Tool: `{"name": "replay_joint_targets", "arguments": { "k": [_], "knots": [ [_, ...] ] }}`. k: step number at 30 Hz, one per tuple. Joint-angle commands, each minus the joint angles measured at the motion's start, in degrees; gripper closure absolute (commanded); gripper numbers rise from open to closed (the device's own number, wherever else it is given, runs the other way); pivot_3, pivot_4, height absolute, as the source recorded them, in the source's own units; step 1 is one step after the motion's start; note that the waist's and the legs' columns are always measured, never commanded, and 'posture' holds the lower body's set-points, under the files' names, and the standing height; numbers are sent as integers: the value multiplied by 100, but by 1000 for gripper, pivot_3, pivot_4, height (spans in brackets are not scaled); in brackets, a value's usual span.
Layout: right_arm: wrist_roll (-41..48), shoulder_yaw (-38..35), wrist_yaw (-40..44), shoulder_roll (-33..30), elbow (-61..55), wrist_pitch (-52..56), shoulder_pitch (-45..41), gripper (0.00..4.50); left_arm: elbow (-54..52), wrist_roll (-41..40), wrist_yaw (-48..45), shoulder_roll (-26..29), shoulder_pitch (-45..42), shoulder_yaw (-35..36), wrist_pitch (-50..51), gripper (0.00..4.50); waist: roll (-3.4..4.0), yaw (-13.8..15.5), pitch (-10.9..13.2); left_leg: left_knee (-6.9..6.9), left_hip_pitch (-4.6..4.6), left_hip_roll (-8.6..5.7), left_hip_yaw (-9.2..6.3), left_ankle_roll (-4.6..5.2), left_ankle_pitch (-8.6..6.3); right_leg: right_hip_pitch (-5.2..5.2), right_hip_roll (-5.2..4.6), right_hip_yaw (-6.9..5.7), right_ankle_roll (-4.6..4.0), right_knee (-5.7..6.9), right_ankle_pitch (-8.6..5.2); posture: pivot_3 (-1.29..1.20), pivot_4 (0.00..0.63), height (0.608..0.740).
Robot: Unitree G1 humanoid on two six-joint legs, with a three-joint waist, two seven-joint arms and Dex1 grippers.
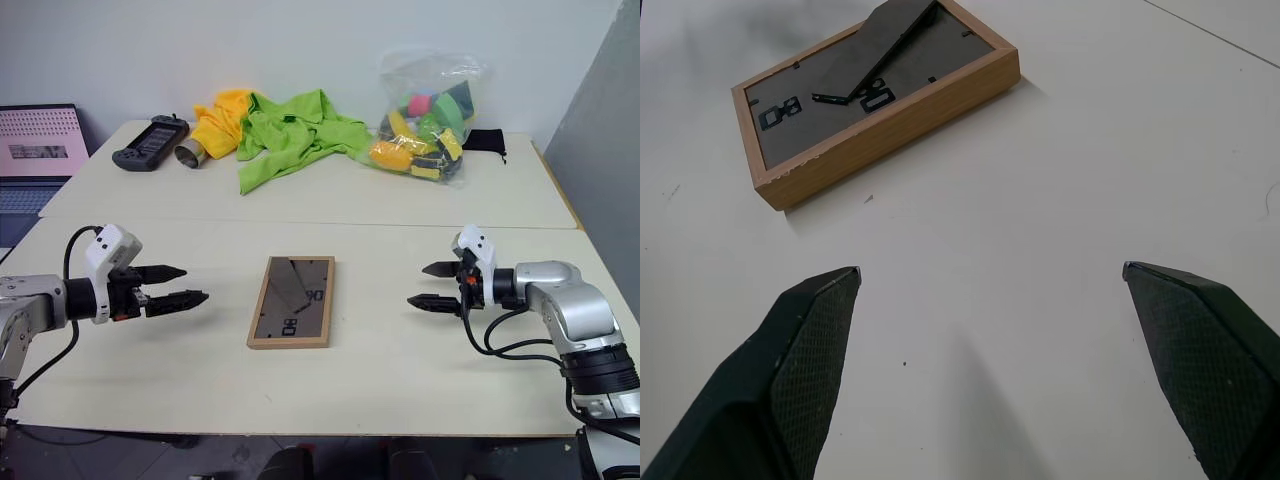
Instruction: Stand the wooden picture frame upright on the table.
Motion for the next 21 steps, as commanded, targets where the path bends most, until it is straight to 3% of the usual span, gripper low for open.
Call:
{"name": "replay_joint_targets", "arguments": {
  "k": [1,21],
  "knots": [
    [26,-62,38,-18,-69,-68,-133,36,4,50,-36,51,-140,16,-89,0,0,0,0,0,0,0,0,0,0,0,0,0,0,0,0,0,150,740],
    [-169,62,-188,169,-187,-298,27,36,134,91,-45,0,-211,-43,-13,0,0,0,0,1,0,0,0,0,0,0,0,0,0,3,0,0,150,740]
  ]
}}
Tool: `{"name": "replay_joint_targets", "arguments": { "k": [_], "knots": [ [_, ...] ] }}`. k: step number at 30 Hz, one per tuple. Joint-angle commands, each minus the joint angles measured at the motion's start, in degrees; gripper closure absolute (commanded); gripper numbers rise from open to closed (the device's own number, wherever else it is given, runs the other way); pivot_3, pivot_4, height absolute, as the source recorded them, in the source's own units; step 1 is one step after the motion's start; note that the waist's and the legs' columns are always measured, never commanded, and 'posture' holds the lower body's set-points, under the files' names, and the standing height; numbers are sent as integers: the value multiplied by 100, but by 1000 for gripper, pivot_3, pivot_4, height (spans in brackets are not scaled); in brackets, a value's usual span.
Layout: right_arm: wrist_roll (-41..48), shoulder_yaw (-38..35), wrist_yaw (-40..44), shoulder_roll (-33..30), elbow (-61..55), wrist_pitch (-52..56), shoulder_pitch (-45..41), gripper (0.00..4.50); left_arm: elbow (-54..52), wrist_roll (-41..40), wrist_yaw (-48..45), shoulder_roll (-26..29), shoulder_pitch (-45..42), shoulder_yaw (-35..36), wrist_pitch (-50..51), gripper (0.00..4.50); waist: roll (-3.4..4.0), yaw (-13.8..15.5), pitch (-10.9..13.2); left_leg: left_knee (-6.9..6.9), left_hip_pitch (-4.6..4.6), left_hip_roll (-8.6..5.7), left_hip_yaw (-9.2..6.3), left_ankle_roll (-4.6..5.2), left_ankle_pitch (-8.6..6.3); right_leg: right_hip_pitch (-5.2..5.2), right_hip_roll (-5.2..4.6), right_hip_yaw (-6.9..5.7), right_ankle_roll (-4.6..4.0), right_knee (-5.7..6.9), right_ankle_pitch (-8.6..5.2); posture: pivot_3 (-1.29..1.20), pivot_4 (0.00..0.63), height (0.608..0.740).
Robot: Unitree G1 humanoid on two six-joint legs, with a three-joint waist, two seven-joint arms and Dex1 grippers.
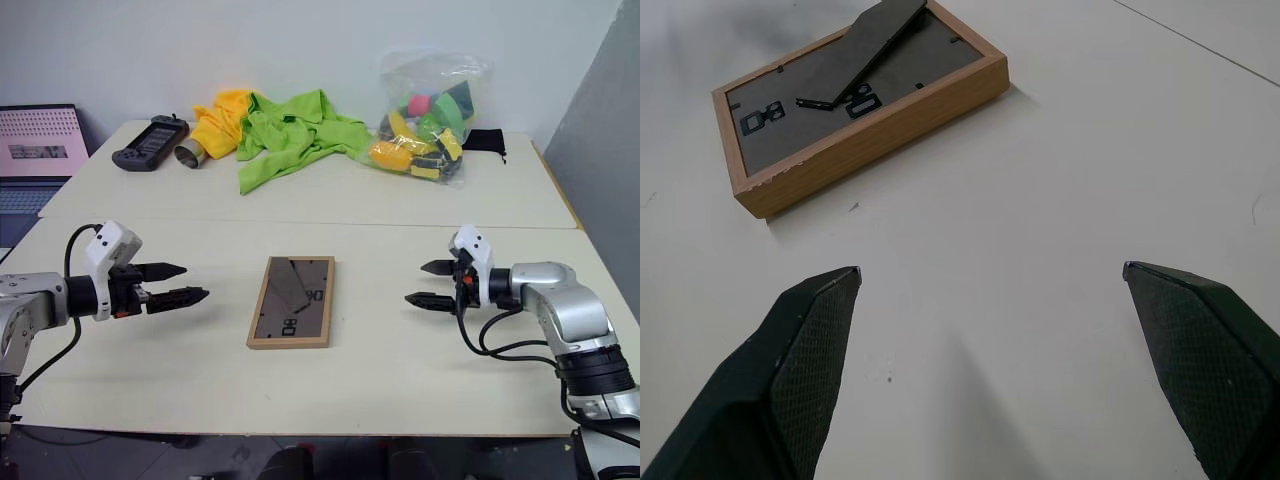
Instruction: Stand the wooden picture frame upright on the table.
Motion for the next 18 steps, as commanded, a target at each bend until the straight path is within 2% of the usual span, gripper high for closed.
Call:
{"name": "replay_joint_targets", "arguments": {
  "k": [1,9,13,18],
  "knots": [
    [-71,62,36,-25,-220,-173,15,36,-41,45,-60,48,-106,-38,-46,0,0,2,0,0,0,0,0,0,0,0,0,0,0,0,0,0,150,740],
    [-114,278,-54,212,-505,-193,67,36,39,5,-147,-10,-239,-213,47,0,0,0,0,1,0,1,0,0,0,0,1,0,0,2,0,0,150,740],
    [-164,362,-162,365,-518,-237,49,36,111,-270,-242,-131,-431,-203,579,0,0,2,0,4,-1,0,-2,0,0,0,1,-2,0,5,0,0,150,740],
    [-246,528,-194,501,-521,-333,37,36,221,-980,-867,-105,-610,-280,1794,0,0,-4,0,4,0,2,-2,0,0,0,3,-3,0,7,0,0,150,740]
  ]
}}
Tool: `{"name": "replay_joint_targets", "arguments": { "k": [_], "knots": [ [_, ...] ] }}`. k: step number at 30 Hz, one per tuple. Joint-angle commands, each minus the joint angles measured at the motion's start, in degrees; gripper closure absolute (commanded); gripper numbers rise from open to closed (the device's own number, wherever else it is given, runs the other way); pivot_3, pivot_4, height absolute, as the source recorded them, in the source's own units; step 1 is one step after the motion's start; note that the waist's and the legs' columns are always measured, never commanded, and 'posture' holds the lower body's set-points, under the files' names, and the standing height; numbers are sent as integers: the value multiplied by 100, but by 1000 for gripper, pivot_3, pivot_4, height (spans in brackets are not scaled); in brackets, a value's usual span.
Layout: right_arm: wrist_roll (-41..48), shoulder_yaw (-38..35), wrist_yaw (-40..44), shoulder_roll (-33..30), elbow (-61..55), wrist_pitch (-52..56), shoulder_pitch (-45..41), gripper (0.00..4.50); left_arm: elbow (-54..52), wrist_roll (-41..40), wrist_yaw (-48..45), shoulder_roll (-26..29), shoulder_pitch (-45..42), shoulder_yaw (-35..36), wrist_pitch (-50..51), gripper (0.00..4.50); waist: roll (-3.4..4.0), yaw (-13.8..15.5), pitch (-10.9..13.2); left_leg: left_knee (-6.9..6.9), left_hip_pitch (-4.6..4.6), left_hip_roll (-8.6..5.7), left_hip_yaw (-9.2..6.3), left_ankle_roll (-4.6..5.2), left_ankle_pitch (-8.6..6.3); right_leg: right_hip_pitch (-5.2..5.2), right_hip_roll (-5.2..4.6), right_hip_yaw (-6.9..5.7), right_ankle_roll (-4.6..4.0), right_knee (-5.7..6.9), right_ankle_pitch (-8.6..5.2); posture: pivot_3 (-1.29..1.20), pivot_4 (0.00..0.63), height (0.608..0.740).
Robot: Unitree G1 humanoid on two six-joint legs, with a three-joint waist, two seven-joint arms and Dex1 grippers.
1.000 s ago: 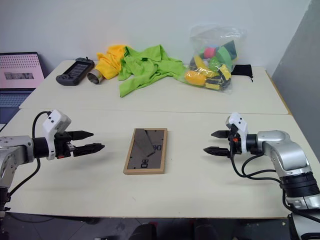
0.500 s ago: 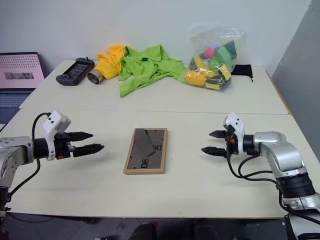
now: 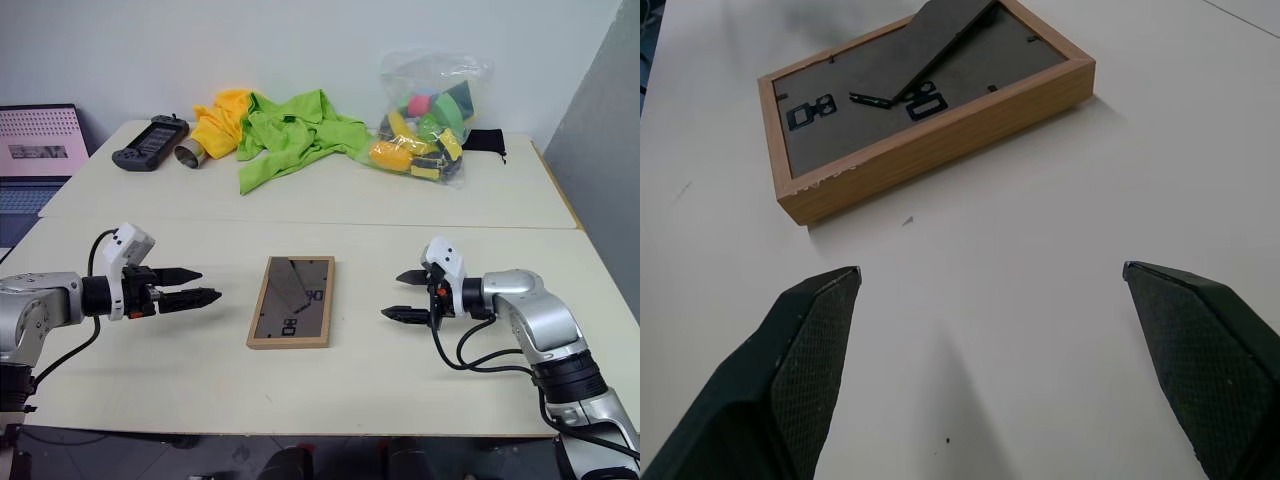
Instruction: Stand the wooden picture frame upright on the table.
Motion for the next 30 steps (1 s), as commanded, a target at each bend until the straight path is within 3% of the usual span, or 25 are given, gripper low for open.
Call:
{"name": "replay_joint_targets", "arguments": {
  "k": [1,11,15,30],
  "knots": [
    [-39,62,-9,62,-203,-143,-38,36,209,-486,-316,51,-369,27,874,0,0,0,0,0,0,0,-2,0,0,0,1,-1,0,0,0,0,150,740],
    [-737,667,-337,565,16,-780,-68,36,1640,-399,-396,-365,-1201,-694,1999,0,0,-15,0,5,0,2,-10,0,0,0,8,-7,0,7,0,0,150,740],
    [-921,796,-494,797,205,-849,-92,666,1919,-146,-512,-532,-1336,-1068,1705,0,0,-10,-1,8,0,3,-12,-1,1,0,8,-8,-1,9,0,0,150,740],
    [-1334,1087,-834,1619,716,-866,-425,4315,2605,194,-1229,-909,-1773,-1664,1694,0,0,2,-2,18,1,1,-13,-1,1,4,5,-9,-1,15,0,0,150,740]
  ]
}}
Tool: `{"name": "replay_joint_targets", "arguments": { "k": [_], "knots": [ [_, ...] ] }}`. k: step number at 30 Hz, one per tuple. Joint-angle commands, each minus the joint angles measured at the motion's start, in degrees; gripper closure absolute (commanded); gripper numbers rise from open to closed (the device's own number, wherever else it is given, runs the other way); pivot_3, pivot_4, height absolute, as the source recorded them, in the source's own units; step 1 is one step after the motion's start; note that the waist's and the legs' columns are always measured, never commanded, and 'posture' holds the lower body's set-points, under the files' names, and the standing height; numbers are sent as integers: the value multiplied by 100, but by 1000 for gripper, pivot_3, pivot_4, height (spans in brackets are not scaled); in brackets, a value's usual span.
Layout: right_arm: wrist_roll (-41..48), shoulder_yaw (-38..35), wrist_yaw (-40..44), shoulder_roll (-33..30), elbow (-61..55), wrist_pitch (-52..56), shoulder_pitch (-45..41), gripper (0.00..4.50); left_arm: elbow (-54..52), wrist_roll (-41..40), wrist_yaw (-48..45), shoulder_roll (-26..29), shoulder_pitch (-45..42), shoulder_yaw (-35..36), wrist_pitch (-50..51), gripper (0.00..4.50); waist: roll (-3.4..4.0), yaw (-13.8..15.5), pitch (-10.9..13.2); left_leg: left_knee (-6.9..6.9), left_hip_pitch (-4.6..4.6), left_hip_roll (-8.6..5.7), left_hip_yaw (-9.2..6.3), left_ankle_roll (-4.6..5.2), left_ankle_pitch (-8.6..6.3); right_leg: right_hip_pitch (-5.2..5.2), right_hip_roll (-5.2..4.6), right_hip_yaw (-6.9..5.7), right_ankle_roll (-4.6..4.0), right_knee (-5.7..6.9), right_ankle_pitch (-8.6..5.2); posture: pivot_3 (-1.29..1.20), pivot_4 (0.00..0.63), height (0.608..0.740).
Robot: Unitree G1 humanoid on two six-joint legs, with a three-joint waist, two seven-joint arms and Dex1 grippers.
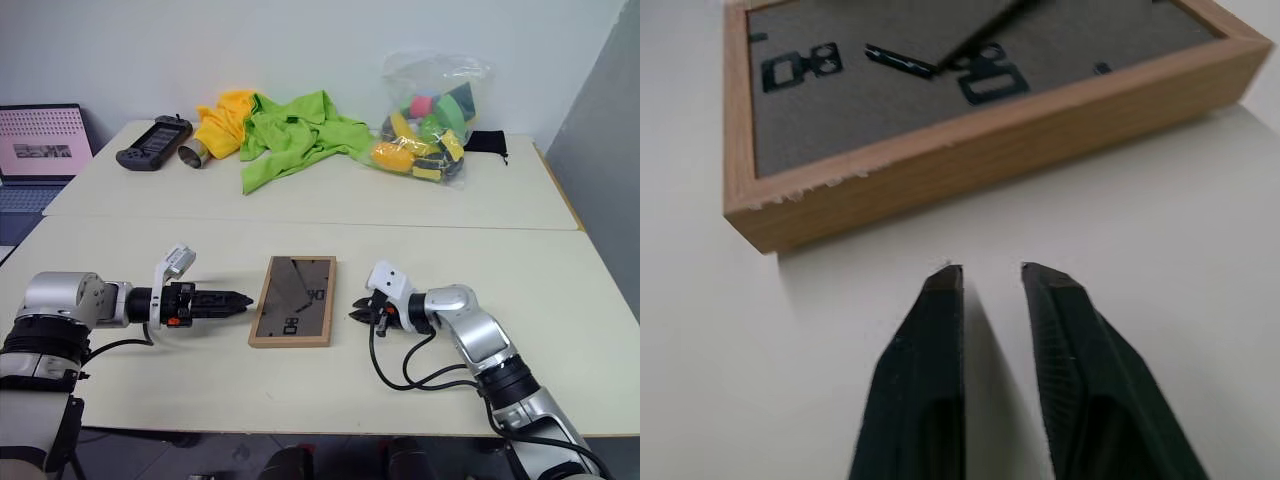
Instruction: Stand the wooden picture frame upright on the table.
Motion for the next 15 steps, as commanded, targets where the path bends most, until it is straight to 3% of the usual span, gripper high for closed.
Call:
{"name": "replay_joint_targets", "arguments": {
  "k": [1,15],
  "knots": [
    [-87,121,-144,335,89,-114,-278,4473,9,122,-166,-227,-16,-314,41,0,2,2,-2,0,0,0,0,0,0,0,0,0,0,0,0,0,150,740],
    [-174,261,-228,777,9,-40,-321,4473,-351,81,-219,-548,98,-349,170,0,4,20,-4,4,0,-9,-3,0,0,4,-9,-2,0,1,0,0,150,740]
  ]
}}
